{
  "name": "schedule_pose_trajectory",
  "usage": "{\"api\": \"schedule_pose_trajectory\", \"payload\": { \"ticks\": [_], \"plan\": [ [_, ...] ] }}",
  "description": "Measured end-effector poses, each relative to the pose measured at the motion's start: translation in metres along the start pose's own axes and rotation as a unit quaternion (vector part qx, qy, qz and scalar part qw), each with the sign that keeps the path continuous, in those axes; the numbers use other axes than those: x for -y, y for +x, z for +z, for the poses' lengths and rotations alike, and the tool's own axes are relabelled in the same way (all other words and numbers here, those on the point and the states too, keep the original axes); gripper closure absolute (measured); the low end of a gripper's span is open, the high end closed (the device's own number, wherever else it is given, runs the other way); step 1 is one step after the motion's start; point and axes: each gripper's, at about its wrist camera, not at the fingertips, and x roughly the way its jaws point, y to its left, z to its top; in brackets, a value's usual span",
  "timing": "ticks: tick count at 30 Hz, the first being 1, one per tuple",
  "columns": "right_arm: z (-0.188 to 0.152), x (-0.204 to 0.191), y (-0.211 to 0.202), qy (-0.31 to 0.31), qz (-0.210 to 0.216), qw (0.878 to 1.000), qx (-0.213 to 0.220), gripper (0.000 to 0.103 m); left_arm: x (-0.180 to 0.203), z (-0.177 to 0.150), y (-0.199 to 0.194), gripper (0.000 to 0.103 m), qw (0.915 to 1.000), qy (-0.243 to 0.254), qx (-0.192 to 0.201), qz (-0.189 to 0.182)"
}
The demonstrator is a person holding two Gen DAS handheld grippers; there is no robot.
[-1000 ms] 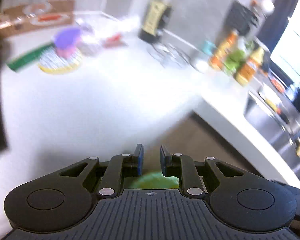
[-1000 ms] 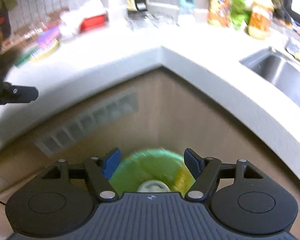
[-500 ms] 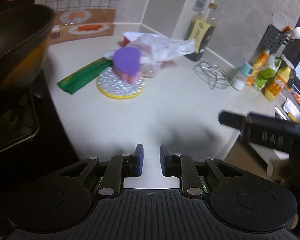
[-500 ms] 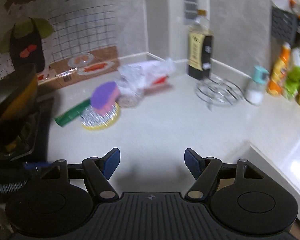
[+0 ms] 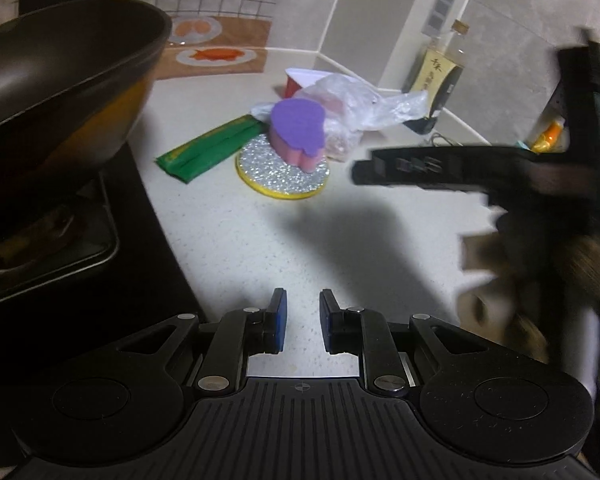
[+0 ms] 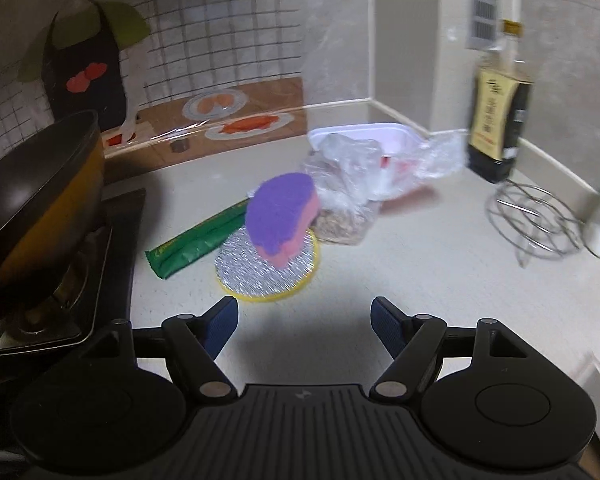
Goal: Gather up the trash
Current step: 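Move the right tool to the purple sponge and grasp it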
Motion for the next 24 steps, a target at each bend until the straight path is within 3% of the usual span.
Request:
{"api": "schedule_pose_trajectory", "payload": {
  "ticks": [7,12,17,18,20,24],
  "plan": [
    [0.022,-0.007,0.069,-0.026,0.032,0.999,-0.028,0.028,0.003,-0.005,-0.013,0.083,0.9987,-0.011,0.011,0.050],
    [0.045,-0.013,0.113,-0.024,0.008,0.999,-0.023,0.028,0.001,-0.007,-0.015,0.083,0.9978,-0.023,0.008,0.062],
    [0.060,-0.011,0.149,0.005,0.012,0.998,-0.055,0.024,-0.002,-0.011,-0.011,0.083,0.9976,-0.034,-0.005,0.059],
    [0.059,-0.011,0.154,0.005,0.000,0.997,-0.079,0.025,-0.003,-0.012,-0.011,0.083,0.9977,-0.036,-0.006,0.057],
    [0.056,-0.006,0.159,0.014,0.016,0.995,-0.100,0.042,-0.005,-0.012,-0.009,0.083,0.9977,-0.042,-0.005,0.054],
    [0.050,0.001,0.138,0.011,0.037,0.993,-0.108,0.062,-0.009,-0.011,-0.002,0.083,0.9975,-0.057,-0.007,0.041]
  ]
}}
